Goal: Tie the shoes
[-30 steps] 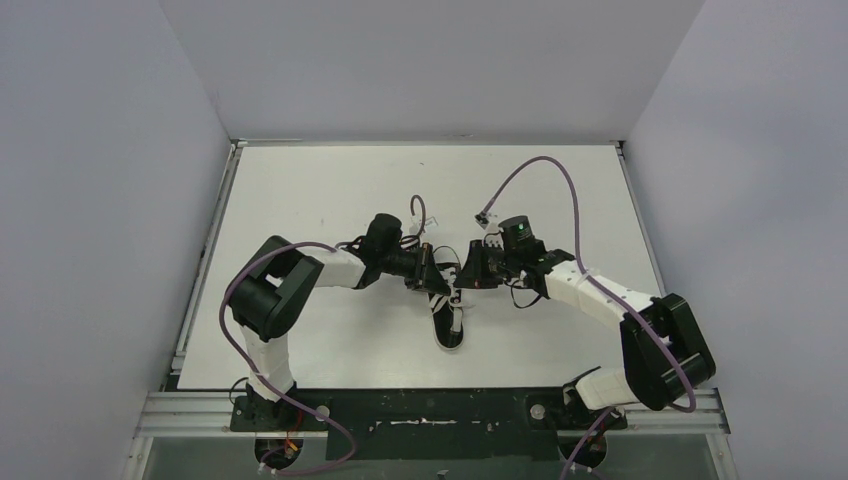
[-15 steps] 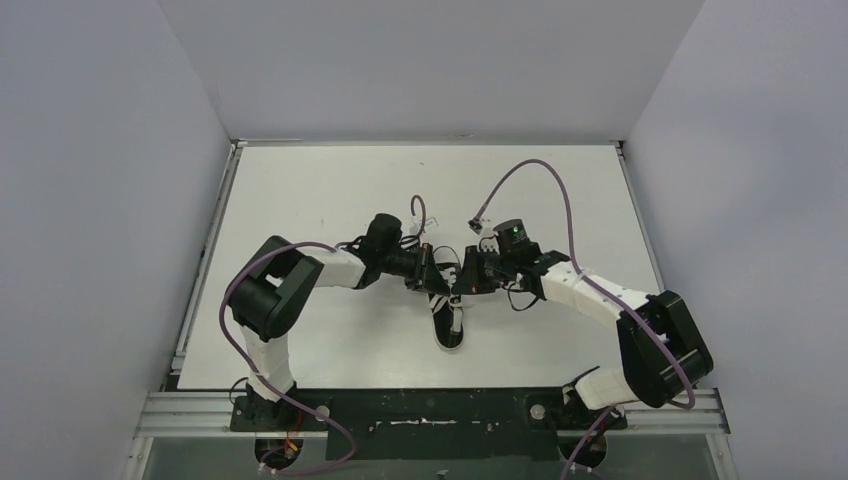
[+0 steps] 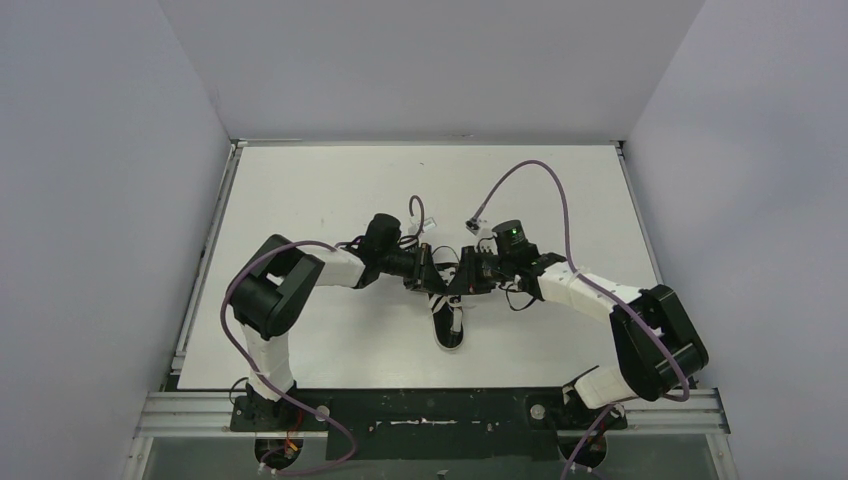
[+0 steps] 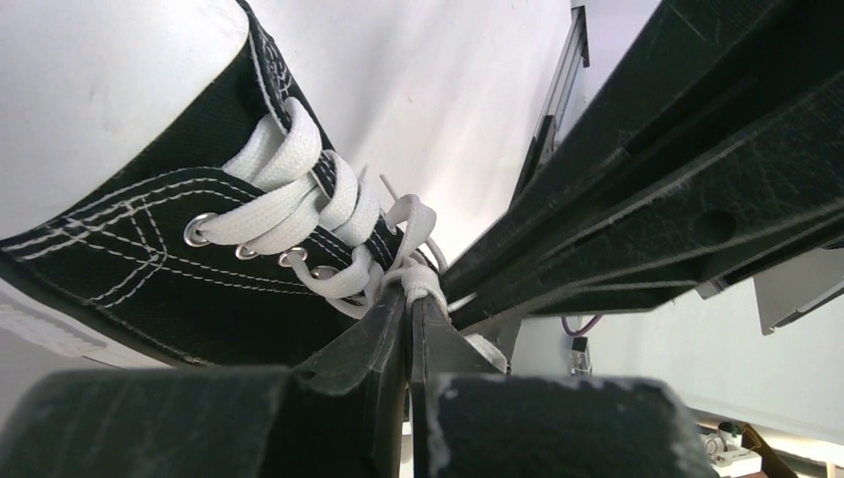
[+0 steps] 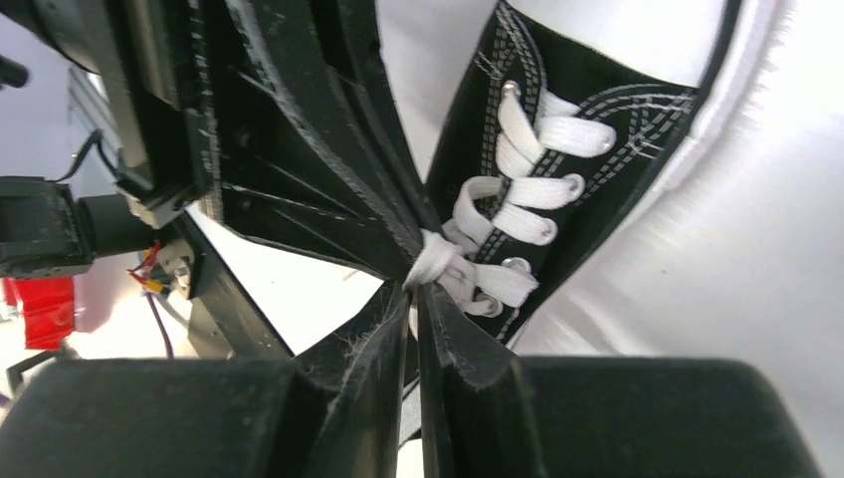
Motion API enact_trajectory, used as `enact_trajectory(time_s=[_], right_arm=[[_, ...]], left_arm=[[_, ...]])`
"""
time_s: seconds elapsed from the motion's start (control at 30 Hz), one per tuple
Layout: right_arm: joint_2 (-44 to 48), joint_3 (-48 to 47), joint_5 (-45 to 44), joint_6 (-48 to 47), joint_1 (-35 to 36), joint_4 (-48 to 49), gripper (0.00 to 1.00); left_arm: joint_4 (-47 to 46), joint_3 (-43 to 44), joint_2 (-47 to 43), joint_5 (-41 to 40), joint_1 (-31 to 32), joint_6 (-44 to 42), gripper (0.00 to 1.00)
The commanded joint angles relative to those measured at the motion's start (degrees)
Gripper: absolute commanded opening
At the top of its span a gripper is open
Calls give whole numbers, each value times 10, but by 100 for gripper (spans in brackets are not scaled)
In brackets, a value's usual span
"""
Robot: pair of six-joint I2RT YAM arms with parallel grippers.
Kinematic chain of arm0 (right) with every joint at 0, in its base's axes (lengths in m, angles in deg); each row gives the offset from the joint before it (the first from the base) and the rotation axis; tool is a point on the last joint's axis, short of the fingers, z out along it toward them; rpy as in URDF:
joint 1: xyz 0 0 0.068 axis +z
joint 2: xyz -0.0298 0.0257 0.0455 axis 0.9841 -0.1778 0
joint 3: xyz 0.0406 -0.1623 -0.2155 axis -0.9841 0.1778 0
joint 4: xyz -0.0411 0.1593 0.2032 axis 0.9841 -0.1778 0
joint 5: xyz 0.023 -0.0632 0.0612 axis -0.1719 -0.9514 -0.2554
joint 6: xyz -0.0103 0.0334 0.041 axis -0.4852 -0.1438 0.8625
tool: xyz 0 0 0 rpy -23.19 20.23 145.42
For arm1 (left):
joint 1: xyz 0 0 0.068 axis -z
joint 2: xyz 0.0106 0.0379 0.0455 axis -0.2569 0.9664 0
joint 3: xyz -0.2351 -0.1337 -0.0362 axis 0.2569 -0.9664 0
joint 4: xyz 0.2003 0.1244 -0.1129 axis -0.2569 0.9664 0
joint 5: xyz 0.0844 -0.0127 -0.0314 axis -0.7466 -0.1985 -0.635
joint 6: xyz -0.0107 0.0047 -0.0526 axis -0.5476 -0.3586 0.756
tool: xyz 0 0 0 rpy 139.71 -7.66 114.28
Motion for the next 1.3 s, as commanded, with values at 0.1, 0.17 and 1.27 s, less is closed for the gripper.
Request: enact_trajectory(time_s=[0.1,0.17,1.27], right_arm=[[45,7,9,6,-13,27,13],[64,17,-10,5,-21,13,14],[16,22,17,15,-25,52,15]], left_arm=[[-43,14,0,17,4,0,0],[-44,13,0,16,5,0,0],[-46,13,2,19,5,1,0]])
